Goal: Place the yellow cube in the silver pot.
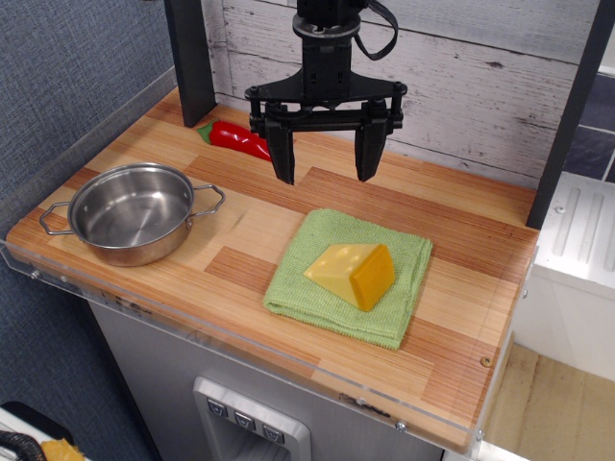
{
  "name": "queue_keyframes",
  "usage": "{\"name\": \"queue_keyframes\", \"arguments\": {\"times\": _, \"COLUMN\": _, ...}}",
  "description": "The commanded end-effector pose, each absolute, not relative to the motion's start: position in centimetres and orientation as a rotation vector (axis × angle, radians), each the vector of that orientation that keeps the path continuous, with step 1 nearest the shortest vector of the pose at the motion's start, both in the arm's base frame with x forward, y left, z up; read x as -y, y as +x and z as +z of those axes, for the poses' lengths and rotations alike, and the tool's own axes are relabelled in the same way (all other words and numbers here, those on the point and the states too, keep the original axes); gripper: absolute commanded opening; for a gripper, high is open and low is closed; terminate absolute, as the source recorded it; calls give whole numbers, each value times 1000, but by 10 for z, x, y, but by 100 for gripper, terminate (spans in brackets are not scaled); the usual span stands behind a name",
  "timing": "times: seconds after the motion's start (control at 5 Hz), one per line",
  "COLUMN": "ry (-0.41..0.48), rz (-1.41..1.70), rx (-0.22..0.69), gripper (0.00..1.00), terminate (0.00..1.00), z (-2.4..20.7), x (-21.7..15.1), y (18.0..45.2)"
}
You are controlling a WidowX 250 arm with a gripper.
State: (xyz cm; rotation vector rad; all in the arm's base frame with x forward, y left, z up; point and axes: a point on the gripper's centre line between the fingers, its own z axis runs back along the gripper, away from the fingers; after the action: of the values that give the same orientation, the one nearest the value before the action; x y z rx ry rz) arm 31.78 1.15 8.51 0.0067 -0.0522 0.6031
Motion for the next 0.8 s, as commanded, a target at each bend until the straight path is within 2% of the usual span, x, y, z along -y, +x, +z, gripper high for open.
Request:
{"name": "queue_keyframes", "arguments": {"times": 0.0, "ry": -65, "rz": 1058, "rx": 124, "gripper": 100, "terminate": 0, "z": 97, "x": 22, "y": 310}}
{"name": "queue_keyframes", "arguments": {"times": 0.2, "ry": 31, "rz": 1254, "rx": 96, "gripper": 100, "terminate": 0, "z": 93, "x": 41, "y": 306}}
{"name": "queue_keyframes", "arguments": {"times": 0.6, "ry": -29, "rz": 1383, "rx": 67, "gripper": 100, "terminate": 0, "z": 81, "x": 47, "y": 308}}
